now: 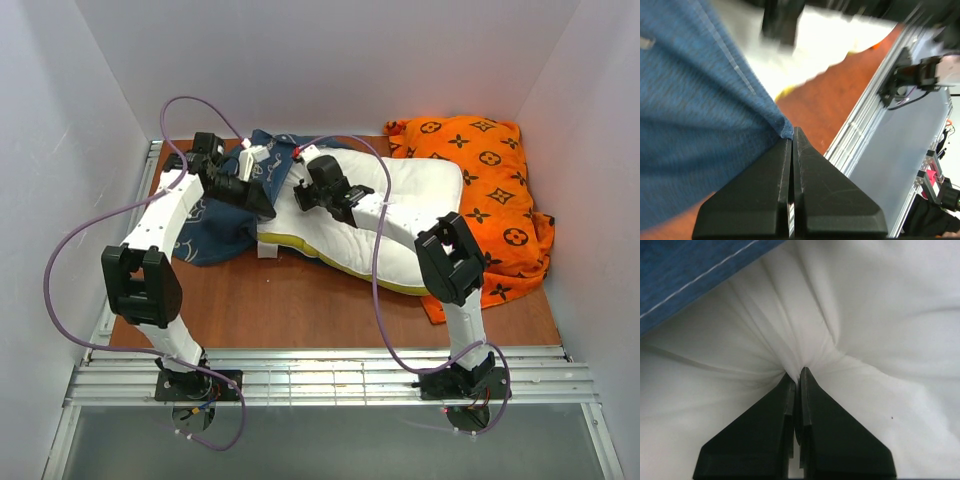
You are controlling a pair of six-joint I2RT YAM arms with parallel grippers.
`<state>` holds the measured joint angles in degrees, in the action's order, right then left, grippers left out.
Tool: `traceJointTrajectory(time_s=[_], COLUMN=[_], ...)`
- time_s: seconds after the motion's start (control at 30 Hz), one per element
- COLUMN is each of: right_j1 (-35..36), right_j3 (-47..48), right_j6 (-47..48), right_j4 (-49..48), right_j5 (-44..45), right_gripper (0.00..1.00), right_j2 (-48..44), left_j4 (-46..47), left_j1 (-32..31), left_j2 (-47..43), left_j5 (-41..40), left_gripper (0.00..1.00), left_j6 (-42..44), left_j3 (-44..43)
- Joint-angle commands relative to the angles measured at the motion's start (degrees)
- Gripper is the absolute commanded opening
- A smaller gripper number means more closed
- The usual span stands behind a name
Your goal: Put the pillow into the pillowcase
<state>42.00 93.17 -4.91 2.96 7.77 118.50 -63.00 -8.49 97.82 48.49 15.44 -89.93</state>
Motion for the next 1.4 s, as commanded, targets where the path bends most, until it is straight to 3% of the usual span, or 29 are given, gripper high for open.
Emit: traceJointTrajectory(time_s=[0.0,0.17,0.23,0.27,0.3,0.33,0.4,0.43,0.5,0.6,0.63,0.67,0.7,0.73,0.77,0.83,0.87,0.9,1.1,1.37], right_j1=[0.98,-0.86,-1.04,-1.04,-1.13,-1.22,-1.48,-1.65,-2.53,-3.15,-3.24,-3.59,-3.59,-3.68,-3.59,-3.59,-3.42,-3.15,1.15,5.81], right_j3=[0.17,4.39,3.35,2.56,1.76,0.97,-0.26,-0.61,-1.06,0.17,0.96,2.1,3.59,6.04,6.85,8.6,8.87,8.96,5.54,7.03], right_j6=[-3.78,-9.68,-9.6,-9.6,-9.68,-9.68,-9.33,-9.07,-8.28,-6.53,-5.91,-5.21,-3.98,-2.67,-1.43,2.5,3.93,4.81,19.48,29.5], right_j4=[-7.9,-5.07,-5.85,-6.47,-6.91,-7.79,-7.71,-8.4,-9.02,-9.73,-9.56,-7.03,-5.44,-3.6,-2.36,3.44,4.93,8.43,17.33,18.4], right_j5=[3.22,0.41,-2.21,-3.19,-4.5,-6.08,-9.07,-10.48,-14.09,-19.36,-20.85,-23.65,-24.81,-25.95,-28.23,-29.73,-30.35,-30.01,-21.67,-13.33], right_gripper=[0.01,0.01,0.01,0.01,0.01,0.01,0.01,0.01,0.01,0.01,0.12,0.27,0.42,0.63,0.71,0.98,0.99,0.99,0.99,0.99], right_j2=[-4.94,-4.59,-3.63,-3.19,-2.66,-1.87,0.5,1.2,2.87,3.93,4.02,4.02,3.94,2.89,2.01,-0.71,-1.77,-2.56,-4.42,6.21], left_j4=[-3.53,-0.22,9.32,12.87,16.21,22.6,26.77,29.05,29.52,28.64,26.64,25.14,23.38,19.19,17.58,15.11,14.49,14.49,14.92,18.0], left_j1=[-3.37,-3.55,-3.38,-3.29,-3.37,-3.46,-3.46,-3.46,-3.37,-3.37,-3.37,-3.37,-3.29,-3.02,-2.15,-1.01,-0.57,-0.56,-0.56,0.4], left_j2=[0.35,0.45,-3.14,-4.38,-5.7,-6.76,-8.17,-8.35,-8.52,-11.14,-11.86,-12.39,-12.83,-13.27,-13.79,-15.98,-16.78,-17.39,-20.56,-20.83], left_j5=[7.14,4.0,-10.1,-10.17,-19.22,-24.53,-36.55,-39.32,-42.85,-42.95,-40.95,-40.15,-39.79,-38.22,-37.68,-36.81,-36.45,-36.8,-33.91,-28.45], left_gripper=[0.0,0.0,0.0,0.0,0.0,0.01,0.06,0.14,0.2,0.41,0.46,0.61,0.62,0.63,0.63,0.64,0.91,0.96,0.96,0.96], left_j6=[-4.8,-6.11,-11.28,-12.18,-13.15,-14.11,-13.86,-13.42,-11.15,-8.42,-7.89,-7.54,-7.88,-8.32,-8.76,-9.64,-9.64,-9.47,-12.01,-16.85], left_j3=[-7.0,-2.2,4.04,6.32,8.17,12.28,14.77,16.09,16.63,17.59,17.6,16.73,15.93,14.97,13.65,13.55,13.64,14.51,20.49,21.29])
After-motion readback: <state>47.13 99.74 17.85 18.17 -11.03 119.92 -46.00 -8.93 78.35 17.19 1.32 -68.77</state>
